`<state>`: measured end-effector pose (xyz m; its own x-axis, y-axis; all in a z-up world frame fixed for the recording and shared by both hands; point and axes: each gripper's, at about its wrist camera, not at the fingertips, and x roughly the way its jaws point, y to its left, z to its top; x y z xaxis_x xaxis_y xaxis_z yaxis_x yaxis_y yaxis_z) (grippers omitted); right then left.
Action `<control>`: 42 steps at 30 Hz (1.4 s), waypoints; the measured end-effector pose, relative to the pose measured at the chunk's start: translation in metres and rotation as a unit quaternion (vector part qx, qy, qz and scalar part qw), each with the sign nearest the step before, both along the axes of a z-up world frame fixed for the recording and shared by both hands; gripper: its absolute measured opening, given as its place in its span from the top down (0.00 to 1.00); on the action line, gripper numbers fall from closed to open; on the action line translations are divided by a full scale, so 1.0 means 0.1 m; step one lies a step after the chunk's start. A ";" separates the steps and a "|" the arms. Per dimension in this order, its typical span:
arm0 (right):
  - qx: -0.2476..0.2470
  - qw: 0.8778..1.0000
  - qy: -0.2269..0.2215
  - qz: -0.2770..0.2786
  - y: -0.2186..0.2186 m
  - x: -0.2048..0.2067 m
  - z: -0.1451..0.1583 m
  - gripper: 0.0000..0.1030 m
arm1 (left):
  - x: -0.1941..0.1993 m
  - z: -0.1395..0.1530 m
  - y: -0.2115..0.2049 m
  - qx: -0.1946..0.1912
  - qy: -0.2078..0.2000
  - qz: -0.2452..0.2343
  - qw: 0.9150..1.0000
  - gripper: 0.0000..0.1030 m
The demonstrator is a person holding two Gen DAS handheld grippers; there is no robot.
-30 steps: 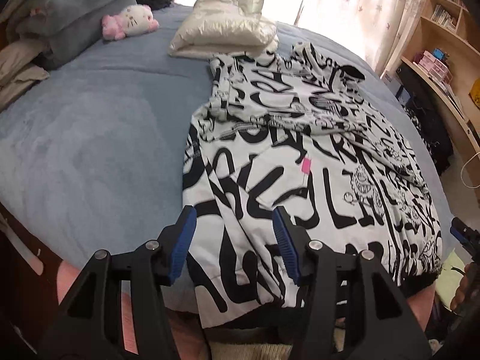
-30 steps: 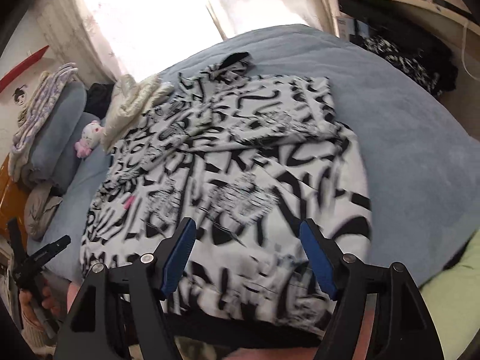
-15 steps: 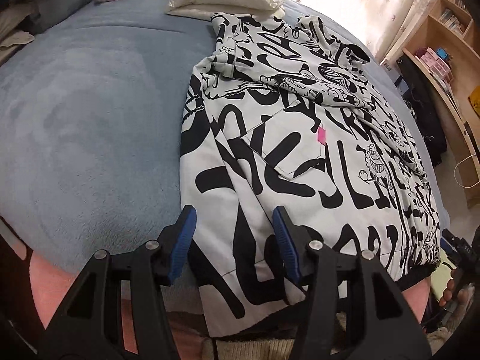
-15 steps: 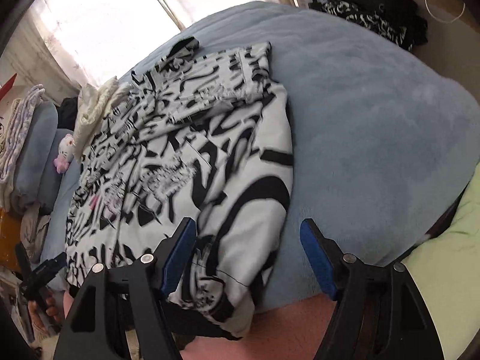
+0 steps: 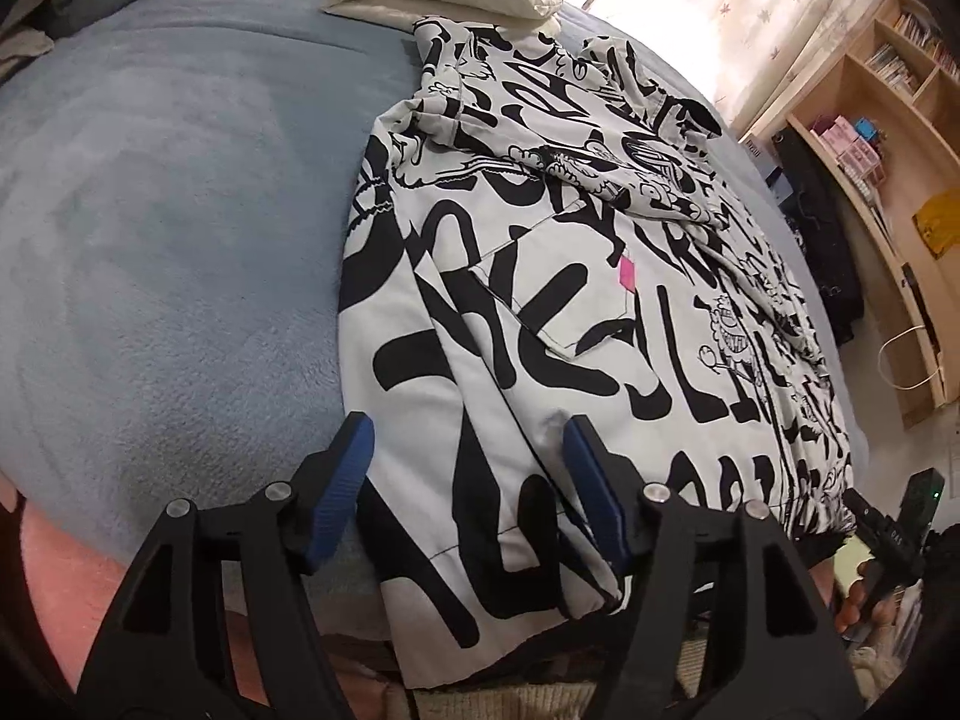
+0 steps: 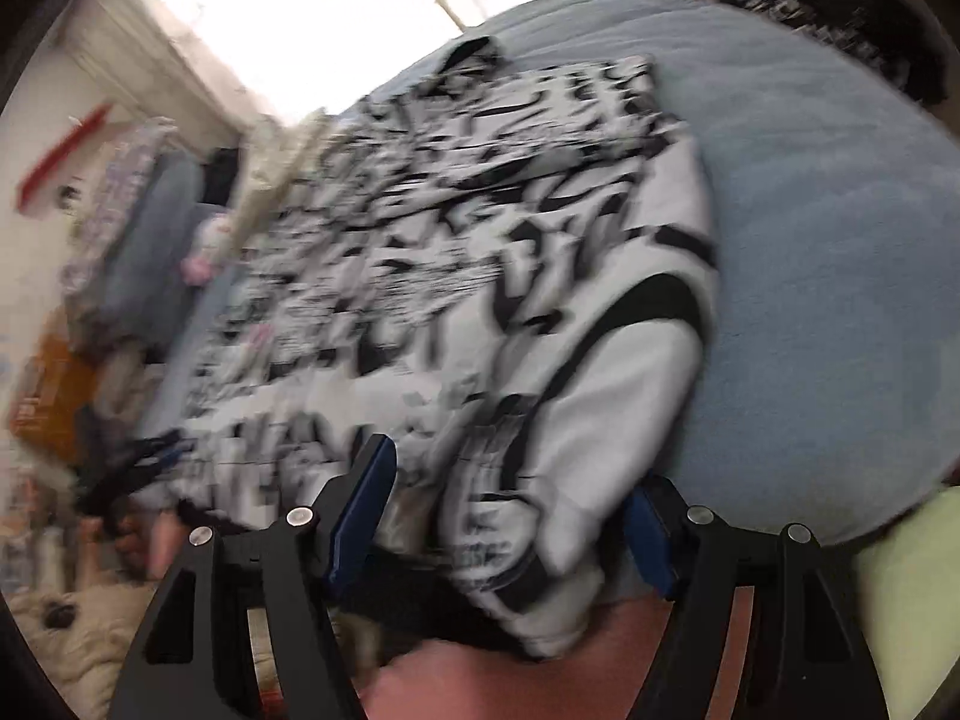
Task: Fold large clothes
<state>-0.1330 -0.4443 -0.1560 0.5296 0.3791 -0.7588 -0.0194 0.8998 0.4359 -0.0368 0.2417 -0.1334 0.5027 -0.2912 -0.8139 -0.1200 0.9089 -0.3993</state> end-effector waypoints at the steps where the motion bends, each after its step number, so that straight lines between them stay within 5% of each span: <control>1: 0.004 1.000 -0.003 0.003 0.02 0.01 -0.01 0.31 | 0.00 -0.01 0.00 -0.001 0.000 0.000 1.000 0.39; 7: 0.028 1.000 -0.010 0.007 0.17 0.19 -0.15 0.31 | 0.09 -0.11 -0.12 -0.003 -0.004 -0.019 1.000 0.17; 13: 0.029 0.999 -0.013 0.014 0.24 0.26 -0.18 0.34 | 0.03 0.02 -0.22 0.056 -0.015 -0.023 0.998 0.17; 23: 0.047 0.999 -0.014 0.005 0.16 0.27 -0.23 0.36 | -0.05 -0.10 0.01 0.000 -0.001 -0.008 1.000 0.17; 26: 0.055 0.998 -0.017 -0.003 0.13 0.24 -0.23 0.40 | 0.05 -0.19 -0.04 -0.012 -0.001 -0.012 1.000 0.02; 31: 0.069 0.997 -0.018 -0.016 0.07 0.23 -0.25 0.49 | 0.18 -0.21 -0.25 0.024 -0.011 -0.024 0.999 0.02; 32: 0.070 0.997 -0.018 -0.017 0.07 0.23 -0.25 0.52 | 0.20 -0.20 -0.28 0.023 -0.010 -0.025 0.999 0.04; 34: 0.072 0.997 -0.018 -0.017 0.05 0.24 -0.24 0.60 | 0.24 -0.12 -0.32 0.012 -0.014 -0.029 0.999 0.40; 35: 0.073 0.997 -0.019 -0.017 0.06 0.24 -0.23 0.63 | 0.25 -0.10 -0.32 0.002 -0.014 -0.031 0.999 0.49; 40: 0.062 0.998 -0.030 -0.006 0.13 0.30 -0.14 0.72 | 0.39 -0.08 -0.37 -0.036 -0.001 -0.025 0.999 0.56; 41: 0.056 0.998 -0.034 -0.004 0.16 0.32 -0.10 0.75 | 0.41 -0.09 -0.39 -0.031 0.000 -0.025 0.999 0.60; 42: 0.050 0.998 -0.041 -0.002 0.19 0.33 -0.04 0.77 | 0.44 -0.07 -0.44 -0.016 0.002 -0.021 1.000 0.76</control>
<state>-0.0999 -0.4256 -0.1602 0.5902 0.4483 -0.6714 -0.0545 0.8519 0.5209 0.0074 0.1982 -0.1409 0.4865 -0.3380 -0.8057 -0.0830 0.9001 -0.4277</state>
